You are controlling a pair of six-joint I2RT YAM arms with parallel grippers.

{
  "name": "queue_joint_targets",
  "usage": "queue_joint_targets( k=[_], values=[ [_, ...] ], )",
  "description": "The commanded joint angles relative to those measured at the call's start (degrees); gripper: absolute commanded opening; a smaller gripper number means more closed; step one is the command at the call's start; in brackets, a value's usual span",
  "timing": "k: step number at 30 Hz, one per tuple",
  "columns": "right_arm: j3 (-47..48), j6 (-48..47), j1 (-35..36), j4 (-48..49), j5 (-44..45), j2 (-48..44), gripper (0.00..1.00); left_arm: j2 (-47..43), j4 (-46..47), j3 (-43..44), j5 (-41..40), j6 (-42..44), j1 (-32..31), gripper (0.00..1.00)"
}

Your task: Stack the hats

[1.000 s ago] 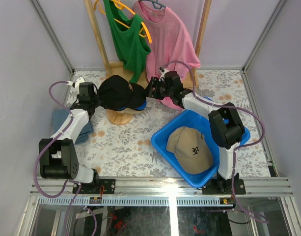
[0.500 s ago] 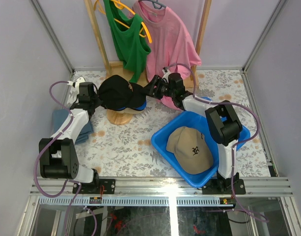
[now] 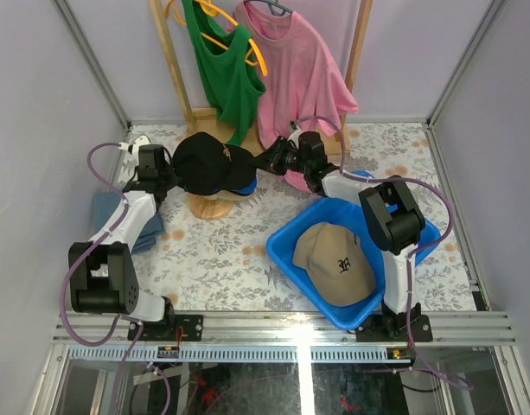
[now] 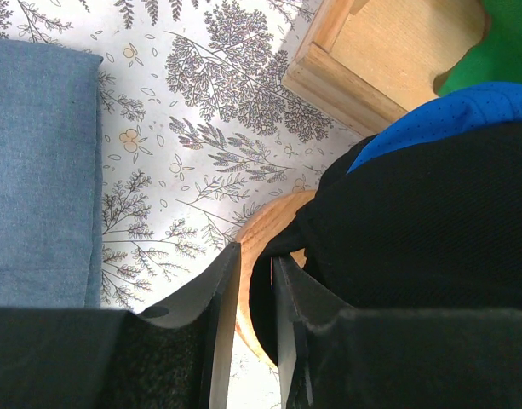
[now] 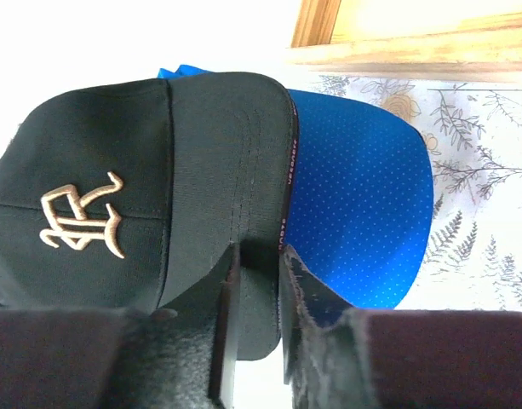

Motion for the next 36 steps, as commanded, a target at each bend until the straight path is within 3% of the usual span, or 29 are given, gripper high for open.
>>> queue_joint_targets(
  k=[1, 8, 22, 36],
  values=[
    [-1.2, -0.4, 0.1, 0.9, -1.3, -1.1, 0.14, 1.0, 1.1, 0.9, 0.6, 0.8, 0.4, 0.20],
    [-3.1, -2.8, -0.1, -4.0, 0.3, -2.3, 0.00, 0.7, 1.0, 0.7, 0.1, 0.6, 0.3, 0.20],
    [3.4, -14.8, -0.1, -23.0, 8.3, 0.2, 0.00, -1.3, 0.7, 1.5, -1.1, 0.2, 0.3, 0.20],
    [7.8, -16.8, 1.2, -32.1, 13.5, 5.0, 0.00, -3.9, 0.8, 1.0, -0.8, 0.4, 0.3, 0.20]
  ],
)
